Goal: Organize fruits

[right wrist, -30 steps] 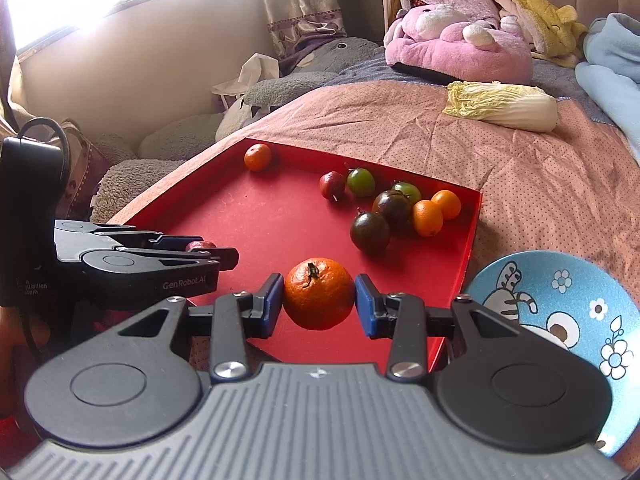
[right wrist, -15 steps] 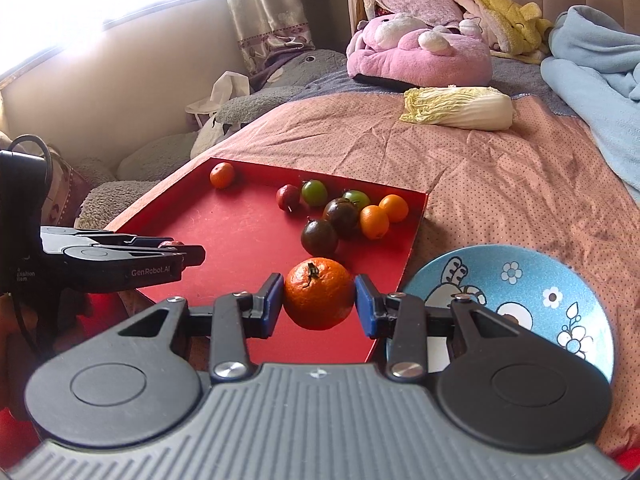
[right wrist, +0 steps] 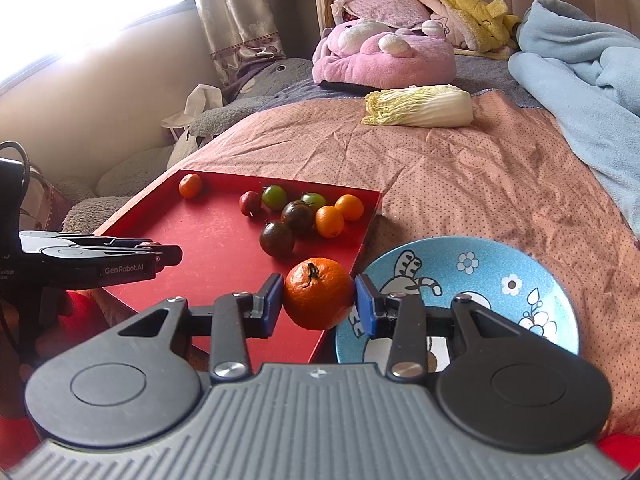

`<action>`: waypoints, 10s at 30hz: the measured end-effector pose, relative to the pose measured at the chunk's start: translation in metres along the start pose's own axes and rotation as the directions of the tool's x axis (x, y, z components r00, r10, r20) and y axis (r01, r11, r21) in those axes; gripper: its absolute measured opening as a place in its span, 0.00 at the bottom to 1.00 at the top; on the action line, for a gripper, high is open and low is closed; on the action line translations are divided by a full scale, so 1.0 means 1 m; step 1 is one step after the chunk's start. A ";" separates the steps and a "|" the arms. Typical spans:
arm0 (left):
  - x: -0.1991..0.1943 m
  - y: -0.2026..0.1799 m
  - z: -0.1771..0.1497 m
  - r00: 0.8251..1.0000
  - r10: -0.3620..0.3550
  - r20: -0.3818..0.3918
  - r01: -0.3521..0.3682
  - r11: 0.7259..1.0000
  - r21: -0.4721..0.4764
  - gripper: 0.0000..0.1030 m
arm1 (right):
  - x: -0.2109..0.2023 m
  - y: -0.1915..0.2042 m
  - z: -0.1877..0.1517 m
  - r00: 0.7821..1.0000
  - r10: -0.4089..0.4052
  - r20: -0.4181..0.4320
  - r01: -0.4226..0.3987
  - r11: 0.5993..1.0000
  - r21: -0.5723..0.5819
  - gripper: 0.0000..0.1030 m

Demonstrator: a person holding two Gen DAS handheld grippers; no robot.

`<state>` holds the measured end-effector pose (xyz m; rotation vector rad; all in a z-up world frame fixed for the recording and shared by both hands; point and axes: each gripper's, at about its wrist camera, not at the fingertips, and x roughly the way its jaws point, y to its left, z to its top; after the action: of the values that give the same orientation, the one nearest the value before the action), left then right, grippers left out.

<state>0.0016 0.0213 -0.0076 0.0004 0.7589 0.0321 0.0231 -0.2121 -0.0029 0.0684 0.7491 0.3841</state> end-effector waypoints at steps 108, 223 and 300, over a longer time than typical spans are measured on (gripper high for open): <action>0.047 -0.198 0.020 0.925 -0.363 -0.109 0.379 0.896 0.232 0.50 | -0.010 -0.106 -0.035 0.964 -0.264 -0.028 0.265 0.950 0.165 0.62; 0.088 -0.071 0.041 0.983 -0.130 -0.131 0.130 0.991 -0.006 0.50 | 0.004 -0.016 -0.009 0.997 -0.077 -0.024 0.078 0.995 0.064 0.84; 0.061 0.014 0.015 0.994 -0.069 -0.090 0.059 0.993 -0.107 0.38 | 0.084 0.009 0.029 0.996 -0.056 -0.064 0.051 0.995 -0.080 0.84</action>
<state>0.0560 0.0368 -0.0382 -0.1255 0.8502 0.0105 0.0959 -0.1712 -0.0347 -0.0382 0.7987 0.3655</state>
